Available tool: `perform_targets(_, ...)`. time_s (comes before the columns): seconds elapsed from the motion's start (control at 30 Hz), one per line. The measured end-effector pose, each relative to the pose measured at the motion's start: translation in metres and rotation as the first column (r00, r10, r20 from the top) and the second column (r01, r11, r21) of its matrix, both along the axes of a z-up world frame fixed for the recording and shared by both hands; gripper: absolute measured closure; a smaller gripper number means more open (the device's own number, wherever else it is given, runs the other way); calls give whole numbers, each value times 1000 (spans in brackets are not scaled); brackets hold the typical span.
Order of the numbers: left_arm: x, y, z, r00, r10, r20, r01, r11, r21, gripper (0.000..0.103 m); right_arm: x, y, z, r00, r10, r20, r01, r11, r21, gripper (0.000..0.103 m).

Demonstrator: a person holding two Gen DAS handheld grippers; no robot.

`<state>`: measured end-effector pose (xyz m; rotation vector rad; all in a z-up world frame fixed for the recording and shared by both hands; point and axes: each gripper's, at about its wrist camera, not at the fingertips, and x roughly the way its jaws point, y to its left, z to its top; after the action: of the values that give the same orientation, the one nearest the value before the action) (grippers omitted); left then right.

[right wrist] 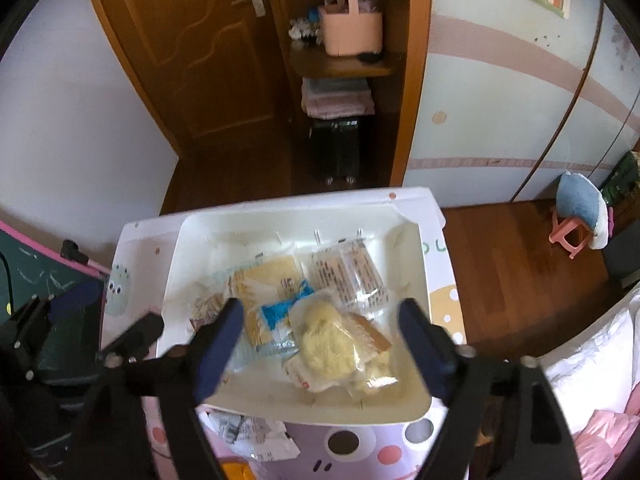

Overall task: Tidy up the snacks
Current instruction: 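Carry both bags into the white bin and open both tools, then withdraw both tools from the bin toward the remaining snacks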

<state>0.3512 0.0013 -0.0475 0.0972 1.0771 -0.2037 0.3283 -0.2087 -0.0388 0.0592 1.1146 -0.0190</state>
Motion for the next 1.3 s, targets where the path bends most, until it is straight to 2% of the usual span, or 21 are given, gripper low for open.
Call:
perform_targets(0.4,-12,4,7,1000,11,10,-11,1000,4,18,-5,-5,6,999,-38,30,37,999,35,18)
perform_targets(0.7,-33,7,22,999,28,31,-28,1000,0,18,-24,-2,22,998,-18,66,17,999,29,18)
perform_targets(1.3,-117,10,80,988,54,142,-52,999,-11,17,-95,2,77,985,56,162,-59,998,14,18)
